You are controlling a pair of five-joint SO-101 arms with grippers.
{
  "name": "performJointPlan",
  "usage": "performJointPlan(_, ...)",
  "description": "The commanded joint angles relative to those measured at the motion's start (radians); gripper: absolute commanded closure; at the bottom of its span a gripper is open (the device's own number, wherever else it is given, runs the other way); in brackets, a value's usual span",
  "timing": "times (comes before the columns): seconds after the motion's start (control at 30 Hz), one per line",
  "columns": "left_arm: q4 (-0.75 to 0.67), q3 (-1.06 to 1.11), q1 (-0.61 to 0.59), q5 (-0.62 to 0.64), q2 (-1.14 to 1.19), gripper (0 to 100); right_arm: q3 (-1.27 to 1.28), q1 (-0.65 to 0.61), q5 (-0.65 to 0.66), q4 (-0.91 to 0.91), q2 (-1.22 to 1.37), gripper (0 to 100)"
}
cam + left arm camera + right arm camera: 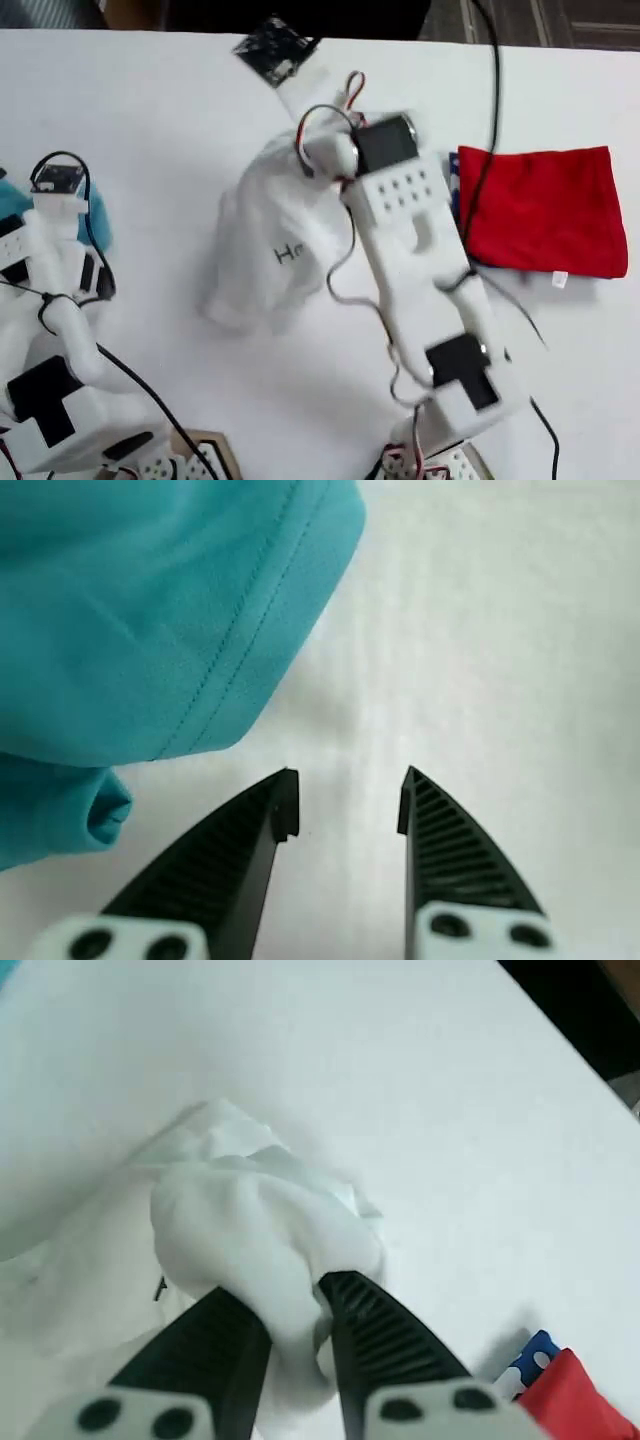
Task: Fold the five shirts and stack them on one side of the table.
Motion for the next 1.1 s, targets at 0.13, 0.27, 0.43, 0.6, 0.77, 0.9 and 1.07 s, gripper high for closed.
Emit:
performJointPlan(0.13,0.038,0.002,0.06,-0.023,-0.009,81,0.014,0.163,0.008,-0.12,0.137,80.0)
performJointPlan(0.27,0.104,-0.018,0.201,-0.023,-0.014,81,0.012,0.183,0.008,-0.107,0.111,76.5)
performJointPlan(0.43,0.221,-0.124,0.371,-0.018,-0.014,81,0.017,0.2,0.008,-0.088,0.022,76.5)
performJointPlan(0.6,0.356,-0.28,0.47,-0.031,-0.014,81,0.021,0.259,0.008,-0.048,-0.005,76.5)
performJointPlan(0.77,0.5,-0.377,0.565,-0.149,-0.014,81,0.023,0.337,0.008,-0.002,-0.005,76.5)
performJointPlan(0.9,0.516,-0.375,0.632,-0.201,-0.006,81,0.023,0.375,0.003,0.039,-0.005,76.5)
performJointPlan(1.07,0.496,-0.374,0.651,-0.256,-0.003,81,0.023,0.384,0.006,0.102,-0.012,76.5)
